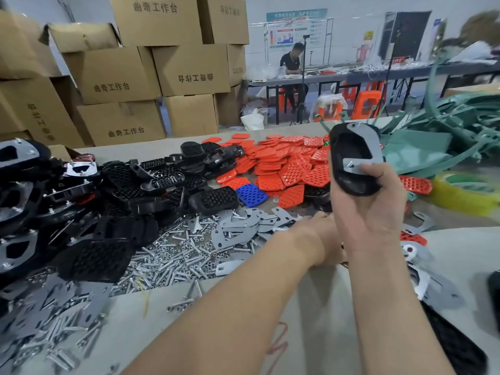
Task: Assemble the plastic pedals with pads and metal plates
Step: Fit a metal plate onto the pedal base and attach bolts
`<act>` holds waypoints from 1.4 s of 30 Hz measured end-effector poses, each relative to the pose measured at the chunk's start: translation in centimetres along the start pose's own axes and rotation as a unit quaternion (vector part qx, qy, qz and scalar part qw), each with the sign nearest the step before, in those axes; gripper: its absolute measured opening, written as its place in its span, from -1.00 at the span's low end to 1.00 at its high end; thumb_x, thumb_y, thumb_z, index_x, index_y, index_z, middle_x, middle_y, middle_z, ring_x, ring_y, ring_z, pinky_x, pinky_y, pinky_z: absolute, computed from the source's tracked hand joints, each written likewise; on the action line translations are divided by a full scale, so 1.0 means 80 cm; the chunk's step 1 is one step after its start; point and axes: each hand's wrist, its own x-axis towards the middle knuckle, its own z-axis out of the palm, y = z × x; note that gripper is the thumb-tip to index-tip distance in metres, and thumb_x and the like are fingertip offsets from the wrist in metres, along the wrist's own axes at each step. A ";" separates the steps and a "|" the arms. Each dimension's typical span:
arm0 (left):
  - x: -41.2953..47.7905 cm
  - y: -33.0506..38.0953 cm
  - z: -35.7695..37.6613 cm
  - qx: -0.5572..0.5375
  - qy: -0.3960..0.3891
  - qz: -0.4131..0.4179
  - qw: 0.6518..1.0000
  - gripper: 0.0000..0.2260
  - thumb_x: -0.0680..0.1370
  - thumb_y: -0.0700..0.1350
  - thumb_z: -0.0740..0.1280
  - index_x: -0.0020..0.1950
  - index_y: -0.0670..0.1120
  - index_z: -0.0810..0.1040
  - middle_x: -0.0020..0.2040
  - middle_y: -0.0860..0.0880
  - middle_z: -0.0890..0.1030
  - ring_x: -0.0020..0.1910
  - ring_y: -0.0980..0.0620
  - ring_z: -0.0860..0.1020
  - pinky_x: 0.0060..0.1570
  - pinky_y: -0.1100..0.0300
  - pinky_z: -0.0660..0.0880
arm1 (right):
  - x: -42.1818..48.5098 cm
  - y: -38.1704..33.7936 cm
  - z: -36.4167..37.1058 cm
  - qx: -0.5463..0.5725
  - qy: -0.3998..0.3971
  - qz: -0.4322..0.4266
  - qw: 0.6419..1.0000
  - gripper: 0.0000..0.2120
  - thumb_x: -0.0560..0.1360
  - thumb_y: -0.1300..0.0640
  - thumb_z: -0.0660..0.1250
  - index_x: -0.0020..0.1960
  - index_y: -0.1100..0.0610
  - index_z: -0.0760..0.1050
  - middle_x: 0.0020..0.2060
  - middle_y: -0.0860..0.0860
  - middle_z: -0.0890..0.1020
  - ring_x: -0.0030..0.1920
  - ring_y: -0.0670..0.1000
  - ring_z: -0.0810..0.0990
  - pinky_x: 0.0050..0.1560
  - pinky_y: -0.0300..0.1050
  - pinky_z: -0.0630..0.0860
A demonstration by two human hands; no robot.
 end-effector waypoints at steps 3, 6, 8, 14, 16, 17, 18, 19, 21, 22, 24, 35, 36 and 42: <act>-0.016 -0.010 -0.015 0.064 0.014 0.014 0.998 -0.64 0.63 -0.02 0.21 0.41 -0.08 0.48 0.39 -0.14 0.50 0.37 -0.20 0.43 0.20 -0.07 0.46 | -0.002 0.008 -0.001 -0.017 0.025 0.018 0.999 -0.62 0.41 0.46 0.12 0.07 0.34 0.64 0.17 0.22 0.67 0.17 0.20 0.68 0.46 0.08 0.42; -0.054 -0.024 -0.023 0.019 0.123 0.008 0.992 -0.82 0.61 -0.21 0.21 0.10 -0.18 0.58 0.08 -0.21 0.63 0.06 -0.26 0.58 -0.14 0.00 0.42 | -0.006 0.012 0.001 -0.028 0.026 0.030 0.999 -0.62 0.40 0.45 0.14 0.09 0.34 0.64 0.14 0.21 0.68 0.15 0.18 0.69 0.46 0.08 0.42; -0.077 -0.045 -0.025 -0.080 0.204 -0.060 0.974 -0.86 0.63 -0.20 0.19 0.07 -0.11 0.55 -0.01 -0.17 0.66 -0.06 -0.21 0.61 -0.16 -0.03 0.49 | -0.007 0.009 0.002 -0.018 -0.002 0.032 0.999 -0.55 0.43 0.44 0.11 0.26 0.35 0.55 0.25 0.22 0.64 0.27 0.19 0.64 0.48 0.07 0.40; -0.171 -0.084 -0.007 -0.596 0.341 -0.200 0.699 -0.76 0.70 -0.08 0.19 -0.01 -0.07 0.63 -0.16 -0.05 0.73 -0.29 0.04 0.60 -0.36 0.24 0.53 | -0.013 0.032 -0.006 -0.045 -0.013 0.087 0.995 -0.63 0.44 0.44 0.15 0.10 0.32 0.65 0.19 0.19 0.64 0.31 0.21 0.58 0.48 0.04 0.39; -0.195 -0.083 0.007 -0.675 0.346 -0.196 0.621 -0.80 0.71 -0.10 0.17 0.09 -0.09 0.57 -0.11 -0.06 0.74 -0.26 0.09 0.63 -0.33 0.27 0.53 | -0.019 0.054 -0.012 -0.102 0.006 0.127 0.987 -0.74 0.45 0.45 0.16 -0.06 0.25 0.58 0.01 0.14 0.58 0.14 0.16 0.54 0.38 -0.07 0.44; -0.202 -0.083 0.013 -0.705 0.351 -0.201 0.583 -0.82 0.71 -0.12 0.17 0.11 -0.11 0.55 -0.09 -0.09 0.74 -0.25 0.08 0.64 -0.33 0.26 0.54 | -0.022 0.064 -0.016 -0.128 0.007 0.142 0.981 -0.77 0.46 0.45 0.16 -0.08 0.21 0.52 -0.04 0.11 0.54 0.07 0.13 0.51 0.27 -0.10 0.48; -0.207 -0.084 0.019 -0.728 0.356 -0.206 0.548 -0.84 0.70 -0.13 0.17 0.11 -0.13 0.53 -0.09 -0.11 0.74 -0.25 0.06 0.65 -0.34 0.25 0.55 | -0.025 0.074 -0.020 -0.148 0.003 0.158 0.976 -0.77 0.45 0.45 0.18 -0.07 0.20 0.50 -0.05 0.10 0.53 0.04 0.12 0.50 0.20 -0.12 0.51; -0.211 -0.085 0.022 -0.746 0.362 -0.210 0.518 -0.86 0.70 -0.15 0.18 0.10 -0.14 0.51 -0.09 -0.13 0.74 -0.26 0.05 0.66 -0.35 0.25 0.55 | -0.028 0.083 -0.023 -0.161 -0.003 0.174 0.971 -0.77 0.42 0.45 0.20 -0.06 0.20 0.51 -0.04 0.10 0.52 0.04 0.12 0.50 0.17 -0.12 0.52; -0.217 -0.089 0.025 -0.767 0.374 -0.210 0.477 -0.89 0.69 -0.18 0.19 0.10 -0.15 0.50 -0.09 -0.16 0.74 -0.26 0.03 0.67 -0.36 0.23 0.57 | -0.033 0.095 -0.029 -0.181 -0.011 0.204 0.962 -0.76 0.35 0.42 0.26 -0.04 0.21 0.51 -0.04 0.11 0.51 0.02 0.12 0.49 0.10 -0.14 0.57; -0.219 -0.090 0.026 -0.772 0.378 -0.209 0.467 -0.90 0.68 -0.18 0.20 0.09 -0.16 0.49 -0.09 -0.17 0.74 -0.26 0.02 0.68 -0.35 0.23 0.58 | -0.035 0.098 -0.031 -0.192 -0.013 0.217 0.957 -0.76 0.33 0.42 0.27 -0.04 0.22 0.54 -0.05 0.12 0.54 0.00 0.11 0.54 0.05 -0.15 0.61; -0.223 -0.094 0.026 -0.770 0.383 -0.210 0.466 -0.91 0.68 -0.17 0.22 0.08 -0.16 0.49 -0.08 -0.19 0.74 -0.25 0.01 0.68 -0.33 0.21 0.60 | -0.036 0.103 -0.035 -0.207 -0.015 0.236 0.949 -0.71 0.33 0.41 0.27 0.02 0.26 0.57 0.00 0.16 0.57 0.01 0.11 0.60 0.08 -0.11 0.63; -0.226 -0.099 0.027 -0.747 0.396 -0.236 0.479 -0.84 0.64 -0.08 0.32 -0.06 -0.09 0.64 -0.24 -0.03 0.65 -0.29 0.07 0.58 -0.25 0.16 0.56 | -0.046 0.120 -0.039 -0.278 0.009 0.291 0.915 -0.53 0.37 0.42 0.28 0.28 0.42 0.47 0.14 0.25 0.54 0.15 0.21 0.49 0.27 0.10 0.39; -0.226 -0.099 0.026 -0.749 0.398 -0.235 0.474 -0.84 0.64 -0.08 0.32 -0.07 -0.09 0.65 -0.24 -0.02 0.64 -0.29 0.08 0.57 -0.25 0.15 0.56 | -0.046 0.121 -0.039 -0.287 0.012 0.296 0.911 -0.54 0.35 0.40 0.30 0.26 0.41 0.49 0.13 0.25 0.55 0.14 0.22 0.48 0.23 0.10 0.38; -0.229 -0.100 0.017 -0.738 0.424 -0.237 0.468 -0.88 0.62 -0.13 0.30 0.01 -0.13 0.61 -0.05 0.00 0.74 -0.37 0.18 0.50 -0.42 0.26 0.48 | -0.052 0.123 -0.034 -0.247 -0.028 0.309 0.918 -0.51 0.40 0.40 0.26 0.33 0.38 0.52 0.27 0.27 0.62 0.27 0.26 0.61 0.30 0.08 0.57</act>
